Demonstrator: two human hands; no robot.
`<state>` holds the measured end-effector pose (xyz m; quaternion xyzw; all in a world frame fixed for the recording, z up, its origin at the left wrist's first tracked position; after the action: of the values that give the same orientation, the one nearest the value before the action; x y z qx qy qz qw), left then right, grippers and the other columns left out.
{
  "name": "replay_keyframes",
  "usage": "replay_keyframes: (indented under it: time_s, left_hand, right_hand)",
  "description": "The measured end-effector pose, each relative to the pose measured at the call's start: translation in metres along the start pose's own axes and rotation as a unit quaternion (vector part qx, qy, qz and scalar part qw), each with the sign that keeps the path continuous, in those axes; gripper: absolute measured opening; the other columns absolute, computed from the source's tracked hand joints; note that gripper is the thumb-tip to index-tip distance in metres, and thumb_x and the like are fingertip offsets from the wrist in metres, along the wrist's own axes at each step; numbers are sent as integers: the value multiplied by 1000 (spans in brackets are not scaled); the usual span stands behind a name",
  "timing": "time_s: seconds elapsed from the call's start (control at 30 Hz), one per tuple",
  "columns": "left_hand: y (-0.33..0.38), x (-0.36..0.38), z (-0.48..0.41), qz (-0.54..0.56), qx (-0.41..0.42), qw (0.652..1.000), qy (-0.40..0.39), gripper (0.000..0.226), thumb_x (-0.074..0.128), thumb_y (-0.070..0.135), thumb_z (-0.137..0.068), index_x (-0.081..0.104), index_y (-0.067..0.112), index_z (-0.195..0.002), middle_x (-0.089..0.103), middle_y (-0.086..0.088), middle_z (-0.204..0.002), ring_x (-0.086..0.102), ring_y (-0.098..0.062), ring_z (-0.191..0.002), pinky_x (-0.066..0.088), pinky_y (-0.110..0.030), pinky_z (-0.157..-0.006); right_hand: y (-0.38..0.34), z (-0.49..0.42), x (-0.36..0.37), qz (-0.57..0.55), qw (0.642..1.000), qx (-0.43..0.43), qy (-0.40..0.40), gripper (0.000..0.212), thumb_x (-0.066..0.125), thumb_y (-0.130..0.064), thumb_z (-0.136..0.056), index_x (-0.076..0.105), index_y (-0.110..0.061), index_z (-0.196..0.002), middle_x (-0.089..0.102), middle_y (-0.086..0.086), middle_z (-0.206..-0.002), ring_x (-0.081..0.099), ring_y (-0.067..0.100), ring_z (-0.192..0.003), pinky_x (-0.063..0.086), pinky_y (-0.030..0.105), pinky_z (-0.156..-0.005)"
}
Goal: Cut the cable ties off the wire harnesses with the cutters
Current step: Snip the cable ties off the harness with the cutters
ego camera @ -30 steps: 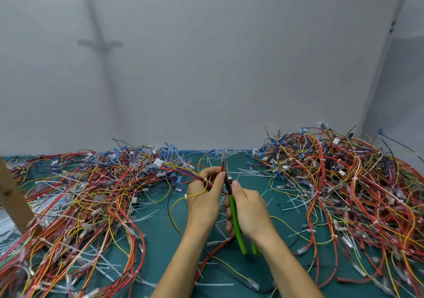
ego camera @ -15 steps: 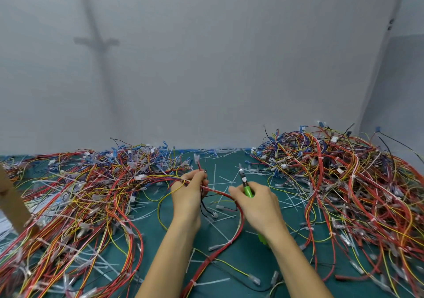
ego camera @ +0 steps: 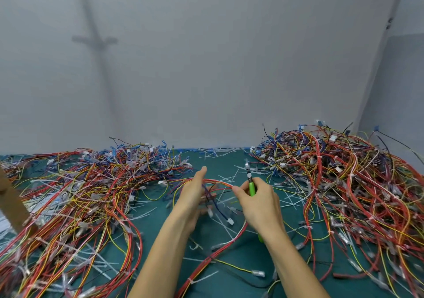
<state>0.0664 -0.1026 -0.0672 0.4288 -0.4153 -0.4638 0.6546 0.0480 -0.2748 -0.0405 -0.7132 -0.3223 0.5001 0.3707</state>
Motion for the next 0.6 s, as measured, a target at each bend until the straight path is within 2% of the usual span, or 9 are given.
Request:
replay_keyframes:
  time_s: [0.07, 0.1, 0.17, 0.23, 0.3, 0.37, 0.4, 0.5, 0.6]
  left_hand:
    - [6, -2, 0, -152, 58, 987, 10, 35, 55, 52, -91, 64, 18, -96, 72, -4, -97, 66, -21, -88, 49, -31, -70]
    - [9, -5, 0, -249, 97, 963, 41, 39, 58, 52, -90, 64, 16, -100, 70, -4, -101, 65, -23, -96, 51, -34, -79]
    - [18, -9, 6, -403, 164, 891, 134, 44, 61, 50, -88, 57, 13, -112, 63, -5, -112, 58, -27, -111, 45, -37, -91]
    - [26, -6, 16, -445, 221, 847, 190, 41, 63, 46, -89, 52, 13, -111, 58, -6, -116, 54, -28, -112, 41, -38, -90]
    - [31, -3, 22, -437, 273, 831, 211, 30, 64, 41, -88, 53, 17, -102, 57, -5, -108, 54, -26, -103, 40, -38, -85]
    - [36, -1, 25, -404, 308, 836, 206, 18, 62, 40, -90, 59, 22, -93, 59, 1, -98, 56, -22, -97, 41, -36, -83]
    - [36, -1, 24, -370, 310, 855, 188, 16, 59, 41, -92, 64, 26, -89, 62, 5, -92, 58, -18, -95, 42, -33, -81]
    - [28, -4, 18, -243, 258, 927, 119, 30, 53, 44, -95, 72, 33, -75, 72, 17, -80, 65, -6, -88, 45, -27, -77]
    - [19, -9, 12, -138, 198, 966, 95, 25, 65, 44, -88, 77, 28, -74, 74, 14, -79, 67, -10, -91, 48, -31, -82]
  right_hand:
    - [-2, 1, -3, -20, 999, -4, 25, 28, 68, -38, -88, 54, -21, -71, 57, -6, -60, 60, 21, -65, 52, 38, -67]
    - [-3, 3, -3, -30, 999, -8, 33, 27, 68, -38, -88, 54, -21, -71, 58, -5, -60, 62, 22, -65, 54, 39, -68]
    - [-7, 5, -2, -32, 998, -22, 47, 26, 66, -38, -89, 54, -22, -73, 60, -5, -62, 65, 23, -67, 52, 38, -68]
    - [-12, 8, 0, -18, 998, -38, 56, 24, 64, -39, -90, 53, -24, -77, 62, -5, -66, 66, 23, -69, 48, 35, -68]
    - [-14, 10, 0, -15, 997, -46, 64, 22, 63, -40, -91, 54, -24, -80, 64, -5, -70, 67, 22, -71, 47, 34, -68]
    - [-14, 10, -1, -20, 996, -51, 71, 21, 63, -39, -92, 53, -24, -81, 64, -4, -71, 66, 22, -72, 46, 34, -68]
    - [-14, 10, -1, -19, 996, -54, 71, 22, 63, -39, -92, 52, -25, -80, 64, -5, -71, 64, 21, -72, 44, 34, -66]
    - [-15, 9, 1, -17, 997, -64, 49, 25, 65, -39, -90, 50, -26, -75, 58, -8, -66, 56, 13, -66, 37, 30, -58]
    - [-15, 9, 7, -40, 996, -74, 9, 27, 69, -38, -87, 50, -25, -72, 55, -6, -60, 51, 7, -59, 36, 20, -53]
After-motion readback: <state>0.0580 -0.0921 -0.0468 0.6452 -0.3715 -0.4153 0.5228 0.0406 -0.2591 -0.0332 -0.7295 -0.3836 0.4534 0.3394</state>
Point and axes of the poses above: each hand's wrist, its own z-axis away from the middle knuckle, its own x-axis out of the palm, y = z × x, the point moved 7 cm from there along -z, towards the middle knuckle
